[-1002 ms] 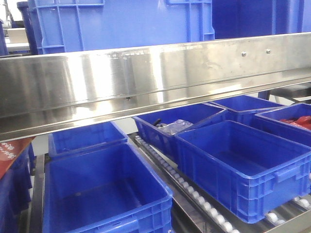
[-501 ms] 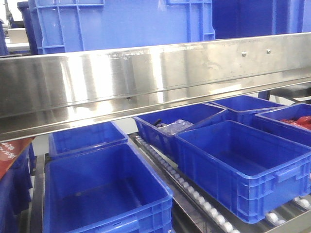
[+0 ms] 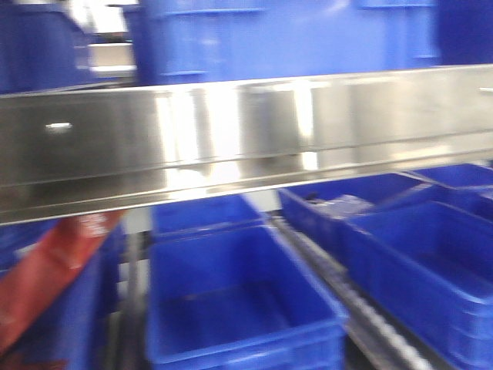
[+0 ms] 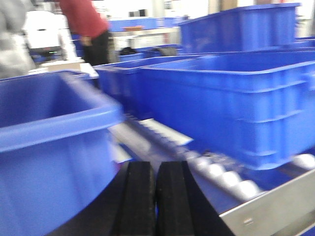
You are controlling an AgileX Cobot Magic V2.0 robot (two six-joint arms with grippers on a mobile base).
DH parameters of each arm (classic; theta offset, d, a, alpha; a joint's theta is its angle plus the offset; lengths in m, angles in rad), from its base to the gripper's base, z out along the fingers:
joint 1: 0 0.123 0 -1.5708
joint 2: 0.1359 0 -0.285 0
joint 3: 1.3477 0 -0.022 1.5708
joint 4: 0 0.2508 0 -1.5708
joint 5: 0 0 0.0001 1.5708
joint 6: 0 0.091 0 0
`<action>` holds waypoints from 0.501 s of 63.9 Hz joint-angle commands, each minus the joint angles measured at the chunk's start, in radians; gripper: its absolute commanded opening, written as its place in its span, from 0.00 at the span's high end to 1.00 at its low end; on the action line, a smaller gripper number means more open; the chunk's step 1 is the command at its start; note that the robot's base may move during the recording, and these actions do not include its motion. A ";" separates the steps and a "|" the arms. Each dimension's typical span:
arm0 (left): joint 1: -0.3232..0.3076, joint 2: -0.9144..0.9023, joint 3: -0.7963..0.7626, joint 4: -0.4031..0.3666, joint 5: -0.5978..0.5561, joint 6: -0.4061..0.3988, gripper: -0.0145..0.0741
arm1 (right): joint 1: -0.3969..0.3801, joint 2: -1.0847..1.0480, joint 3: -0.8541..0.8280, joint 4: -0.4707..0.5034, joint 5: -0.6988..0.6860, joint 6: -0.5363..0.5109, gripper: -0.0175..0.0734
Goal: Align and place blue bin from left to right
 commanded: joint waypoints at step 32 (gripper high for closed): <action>-0.005 -0.007 0.000 -0.003 -0.016 0.001 0.83 | -0.004 -0.006 0.004 -0.011 -0.025 -0.003 0.89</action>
